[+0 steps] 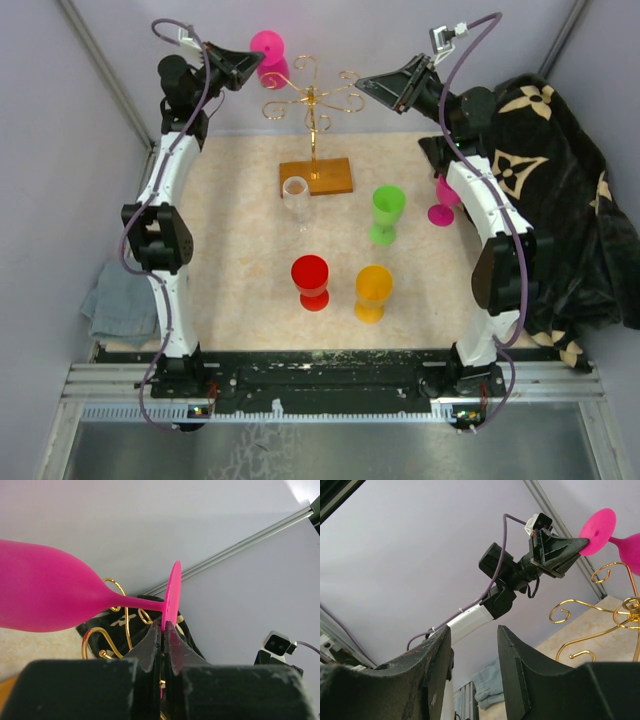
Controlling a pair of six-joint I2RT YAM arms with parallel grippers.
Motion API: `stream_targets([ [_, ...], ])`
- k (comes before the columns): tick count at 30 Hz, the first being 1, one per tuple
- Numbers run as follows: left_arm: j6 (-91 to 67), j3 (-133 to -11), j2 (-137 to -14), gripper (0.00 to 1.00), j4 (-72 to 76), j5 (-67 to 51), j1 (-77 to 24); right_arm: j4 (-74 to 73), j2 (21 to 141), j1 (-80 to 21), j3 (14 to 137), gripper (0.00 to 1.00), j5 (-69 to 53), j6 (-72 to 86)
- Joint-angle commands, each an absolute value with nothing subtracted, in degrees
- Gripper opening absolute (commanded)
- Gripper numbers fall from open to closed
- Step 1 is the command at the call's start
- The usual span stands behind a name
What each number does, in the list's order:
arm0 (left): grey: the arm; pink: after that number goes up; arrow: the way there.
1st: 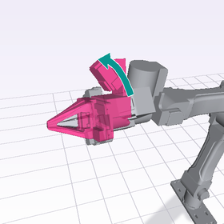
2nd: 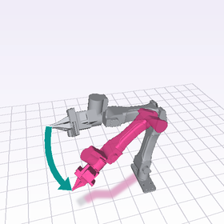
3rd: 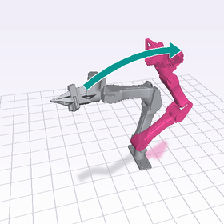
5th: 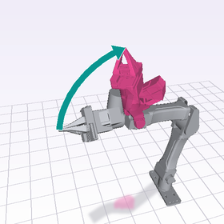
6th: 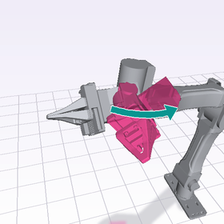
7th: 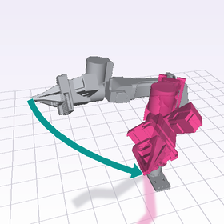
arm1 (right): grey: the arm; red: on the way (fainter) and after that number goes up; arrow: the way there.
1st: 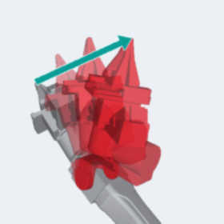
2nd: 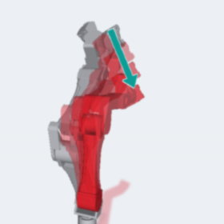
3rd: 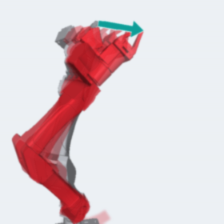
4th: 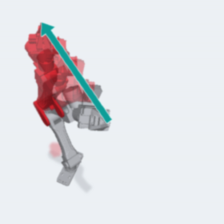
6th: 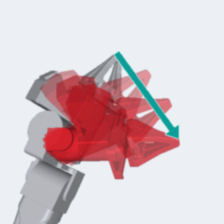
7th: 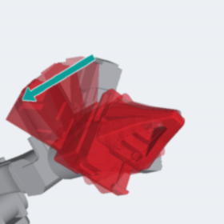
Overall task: Place the wine glass upside down on the wine glass rack
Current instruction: Turn the wine glass upside down at the wine rack.
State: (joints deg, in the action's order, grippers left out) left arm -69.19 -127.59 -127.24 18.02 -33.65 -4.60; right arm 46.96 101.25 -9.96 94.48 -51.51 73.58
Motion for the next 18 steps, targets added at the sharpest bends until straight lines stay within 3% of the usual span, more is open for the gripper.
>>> stream_targets([
  [1,-68.1,-129.3,-128.3,0.0,18.1,-33.8,-5.6,48.7,97.7,-9.8,94.8,0.43,-51.2,72.6],
  [18,-67.5,-129.4,-130.0,0.0,18.2,-33.8,-9.0,48.8,97.6,-9.8,93.7,0.42,-51.1,72.7],
])
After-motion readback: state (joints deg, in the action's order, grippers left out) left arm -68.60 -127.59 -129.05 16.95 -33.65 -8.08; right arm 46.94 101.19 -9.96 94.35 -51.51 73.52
